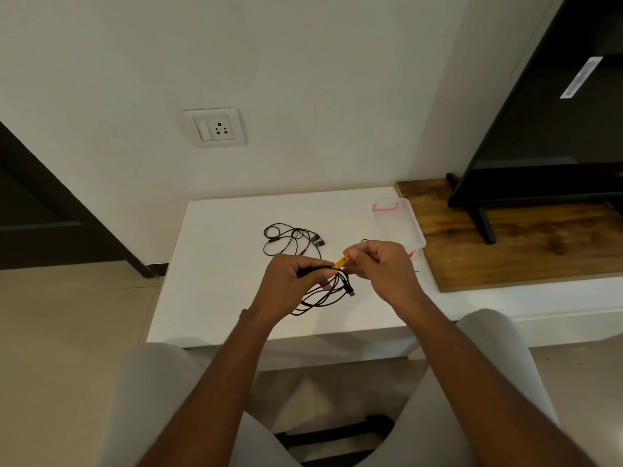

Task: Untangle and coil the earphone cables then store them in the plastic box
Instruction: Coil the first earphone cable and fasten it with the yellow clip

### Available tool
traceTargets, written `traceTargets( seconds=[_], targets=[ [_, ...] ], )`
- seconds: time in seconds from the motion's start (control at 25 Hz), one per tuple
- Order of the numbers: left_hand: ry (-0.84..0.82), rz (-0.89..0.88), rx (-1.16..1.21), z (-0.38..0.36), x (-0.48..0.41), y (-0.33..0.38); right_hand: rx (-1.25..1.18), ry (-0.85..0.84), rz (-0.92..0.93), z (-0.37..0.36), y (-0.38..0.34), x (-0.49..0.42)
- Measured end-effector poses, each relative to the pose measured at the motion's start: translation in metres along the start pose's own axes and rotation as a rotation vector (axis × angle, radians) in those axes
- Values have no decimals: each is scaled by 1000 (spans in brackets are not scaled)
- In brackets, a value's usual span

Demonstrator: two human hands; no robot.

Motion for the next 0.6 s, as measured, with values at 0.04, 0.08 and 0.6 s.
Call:
traceTargets(
  seconds=[0.04, 0.08, 0.6],
  targets=[
    [7, -5, 11, 0, -1, -1, -21, 0, -5, 0, 0, 1],
    [12, -5, 17, 0, -2, -3, -35, -5, -3, 0, -1, 1],
    [112, 58, -31, -3, -3, -4, -11, 15, 285, -3, -9, 13]
  ],
)
Point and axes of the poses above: each hand's wrist, its own x-axis away from the middle knuckle, its own z-axis out of the back of the hand, y = z × x, the point moved 1 cm from there along -x, towards the middle knuckle, and after that the axes turned 14 degrees about y, right-handed, at the moved point
